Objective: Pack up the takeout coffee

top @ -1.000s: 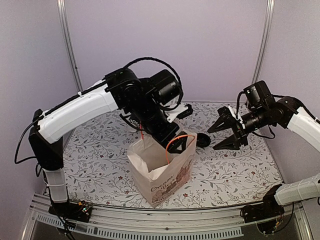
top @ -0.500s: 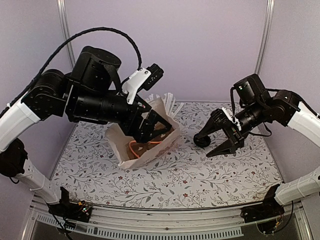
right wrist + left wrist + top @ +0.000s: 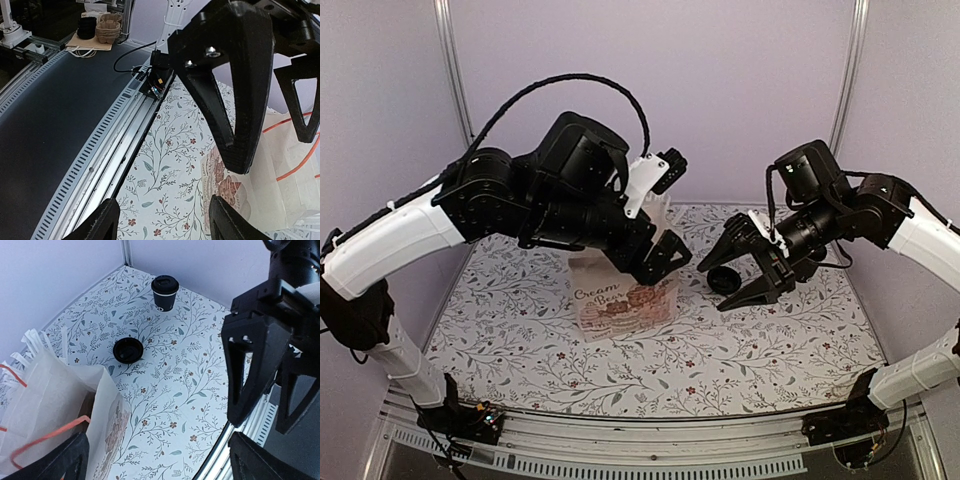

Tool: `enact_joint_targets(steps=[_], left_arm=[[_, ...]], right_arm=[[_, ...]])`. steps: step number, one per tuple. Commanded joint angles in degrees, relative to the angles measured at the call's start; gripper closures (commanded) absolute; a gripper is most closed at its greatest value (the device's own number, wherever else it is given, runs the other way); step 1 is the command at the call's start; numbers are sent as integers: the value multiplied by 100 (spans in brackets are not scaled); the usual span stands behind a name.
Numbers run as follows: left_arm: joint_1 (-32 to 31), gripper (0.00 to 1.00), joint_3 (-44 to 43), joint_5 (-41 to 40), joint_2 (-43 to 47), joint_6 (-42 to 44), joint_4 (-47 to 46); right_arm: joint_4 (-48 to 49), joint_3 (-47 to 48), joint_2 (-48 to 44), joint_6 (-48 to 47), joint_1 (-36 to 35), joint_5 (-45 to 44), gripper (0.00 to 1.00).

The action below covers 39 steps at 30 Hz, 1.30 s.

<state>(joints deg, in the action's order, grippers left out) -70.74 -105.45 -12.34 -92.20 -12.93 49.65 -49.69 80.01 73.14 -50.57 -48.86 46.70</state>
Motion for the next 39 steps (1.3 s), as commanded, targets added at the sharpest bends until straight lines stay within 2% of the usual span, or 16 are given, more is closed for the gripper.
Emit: enact_joint_targets(steps=[1,7,11,13,15,18,24,27,30,35,37,39], left_arm=[[59,0,-245,-47,251,159,-175],[187,0,86,-1024,1065,-55,-342],[1000,3,516,-1096,1677,-728,-290],[1533,8,981,-747,1986,-728,-563],[2264,12,1480,26,2197,-637,-993],[2971,15,1897,935,2102,-522,-1406],[3677,15,1967,1823,1263,-49,-1956],[3948,14,1825,2551,778,273,-2022],[4023,16,1489,2970,302,597,-1699],[4020,24,1457,3209,-7,966,-1643],[4002,27,1469,3473,-25,1005,-1728],[3907,28,1509,3690,12,1074,-1788]], right_arm=[[147,-92,-28,91,-43,-209,36],[455,-148,-44,286,-39,-606,36],[901,134,310,811,-41,-1254,36],[983,401,575,954,-44,-1463,36],[1044,697,894,1160,-40,-1520,36],[1080,1140,1300,1361,-44,-1345,36],[963,1891,1921,1449,-43,-955,38],[770,2158,2225,1338,-43,-749,41],[744,2243,2388,1298,-41,-604,50],[630,2318,2500,1218,-53,-267,91],[393,2370,2533,1097,-74,-130,97],[42,2368,2526,792,-146,25,99]])
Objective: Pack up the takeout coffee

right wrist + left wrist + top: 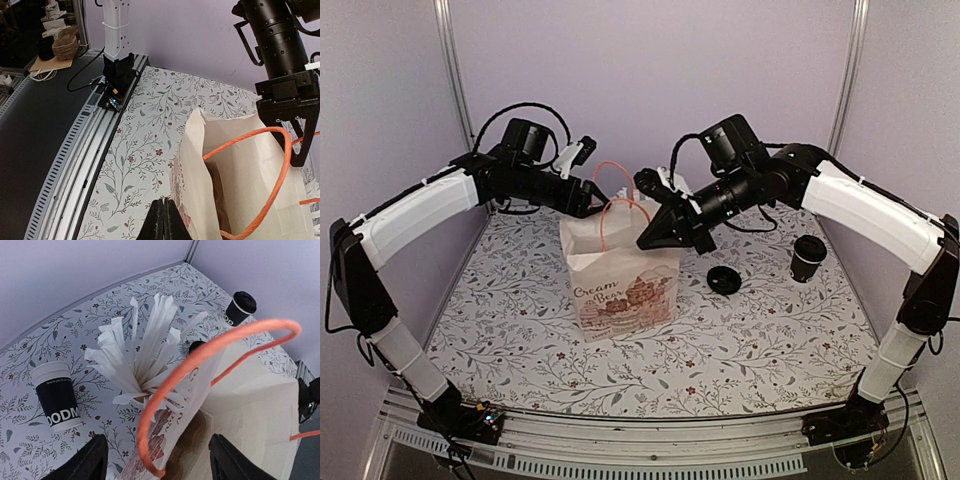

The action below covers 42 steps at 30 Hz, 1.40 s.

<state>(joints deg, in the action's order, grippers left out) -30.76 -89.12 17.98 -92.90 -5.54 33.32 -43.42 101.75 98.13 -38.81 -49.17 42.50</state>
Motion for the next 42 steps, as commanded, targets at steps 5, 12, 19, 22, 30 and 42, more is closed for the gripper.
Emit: enact_joint_targets(steps=[5,12,19,22,30,42], left_arm=[[-669,24,219,626,347,490,-264],[-1311,27,651,-492,587,489,-377],[-1368,60,641,-767,522,544,-336],[-1477,78,534,-963,408,545,-161],[-2359,100,149,-1655,197,545,192],[-4237,100,691,-3171,550,-58,120]], right_arm=[[-1506,-263,-233,-1305,-543,301,99],[-2395,-446,-282,-1892,-972,63,85],[-2198,-675,-669,-1562,-959,-642,77],[-1930,-960,-1086,-1345,-702,-834,78],[-1539,-1398,-1841,-1063,1468,-113,79],[26,-3405,-2852,-306,2622,-79,77]])
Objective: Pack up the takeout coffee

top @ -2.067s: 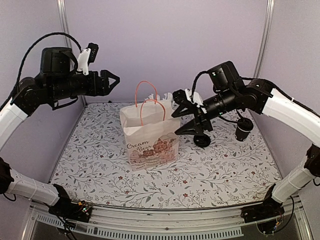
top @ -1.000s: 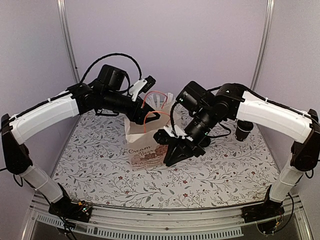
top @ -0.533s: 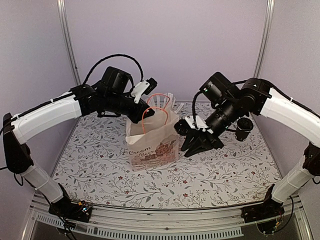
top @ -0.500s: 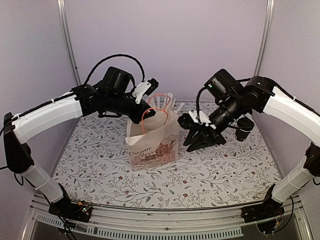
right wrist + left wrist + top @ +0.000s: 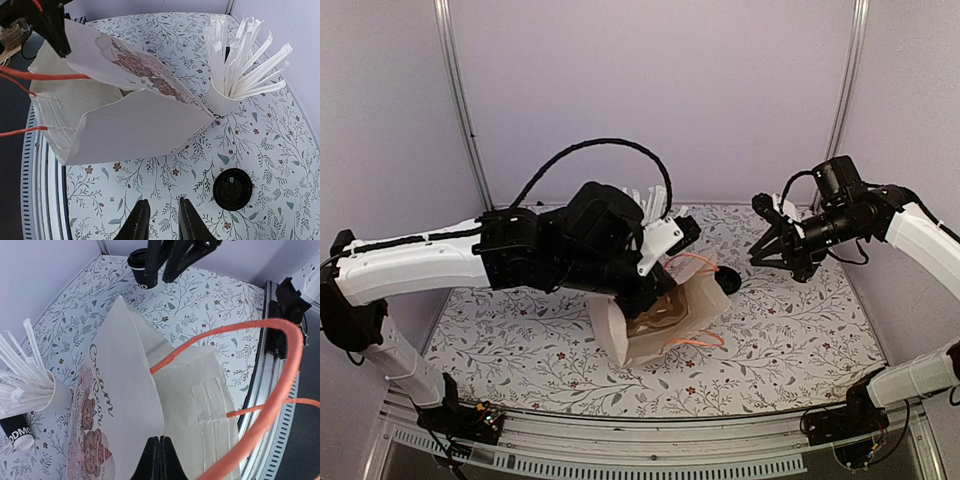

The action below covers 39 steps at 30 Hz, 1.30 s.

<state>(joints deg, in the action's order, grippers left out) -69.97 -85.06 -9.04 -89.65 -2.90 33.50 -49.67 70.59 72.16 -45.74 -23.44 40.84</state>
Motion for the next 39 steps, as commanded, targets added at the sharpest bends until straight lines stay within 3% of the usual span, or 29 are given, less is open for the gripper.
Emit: enact_joint_targets(steps=[1,8,17,22,26,31,39], left_arm=[[-407,100,333,-468,254,-391,74],[-820,100,677,-398,445,-663,-331],[-601,100,786,-294,632,-611,-572],[59,100,880,941,938,-831,-790],[868,100,1100,2473,1144,-972,-937],[1915,100,961,4072,795,-945,-677],[2789,100,-139,4488,-201,-302,-288]], right_arm=[[678,-332,-284,416,46,100,77],[682,-422,-325,462,50,130,74],[488,-230,-359,475,50,75,73],[387,-110,-410,487,50,-21,72],[416,-111,-439,503,65,-152,72],[286,164,-90,737,502,-127,61],[115,803,1058,1137,1410,-677,55]])
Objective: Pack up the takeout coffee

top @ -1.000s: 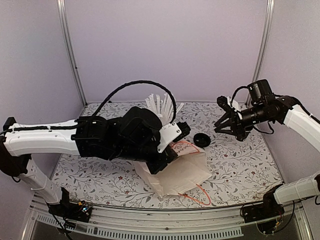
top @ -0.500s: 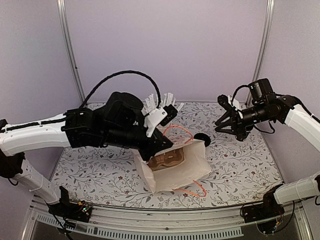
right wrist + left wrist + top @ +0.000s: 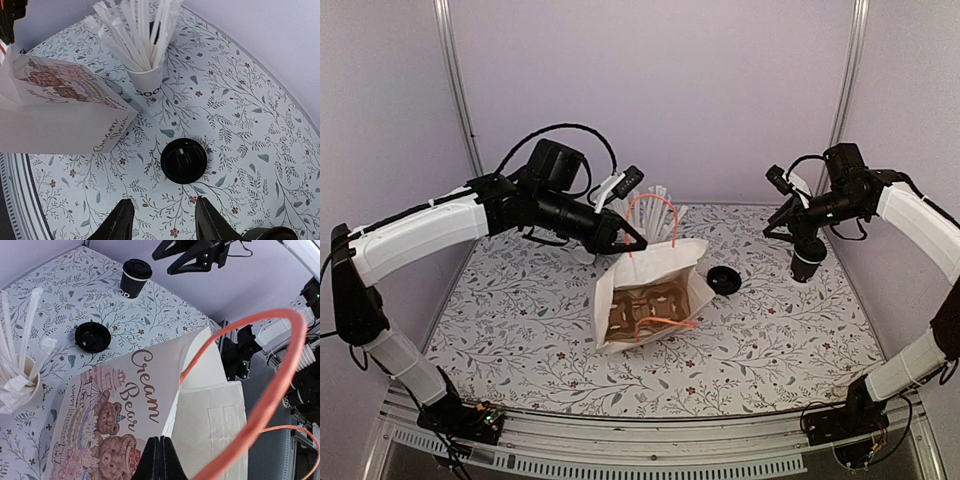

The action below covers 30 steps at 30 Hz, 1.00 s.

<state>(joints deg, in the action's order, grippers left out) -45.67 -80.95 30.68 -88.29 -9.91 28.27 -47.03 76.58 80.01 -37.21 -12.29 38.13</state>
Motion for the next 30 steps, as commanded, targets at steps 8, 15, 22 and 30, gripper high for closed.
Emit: enact_joint_targets(steps=[8,15,22,30], left_arm=[[1004,73,-1404,374,-1033,660,577],[1075,54,-1687,-96,-1192,723,643],[1080,26,-1705,-654,-863,981,747],[1084,0,-638,-1456,210,909,-24]], right_arm=[[179,306,572,579,796,-1414,45],[86,617,992,523,1383,-1289,43],[189,798,1202,668,1801,-1625,31],[-316,1090,1725,119,1990,-1912,26]])
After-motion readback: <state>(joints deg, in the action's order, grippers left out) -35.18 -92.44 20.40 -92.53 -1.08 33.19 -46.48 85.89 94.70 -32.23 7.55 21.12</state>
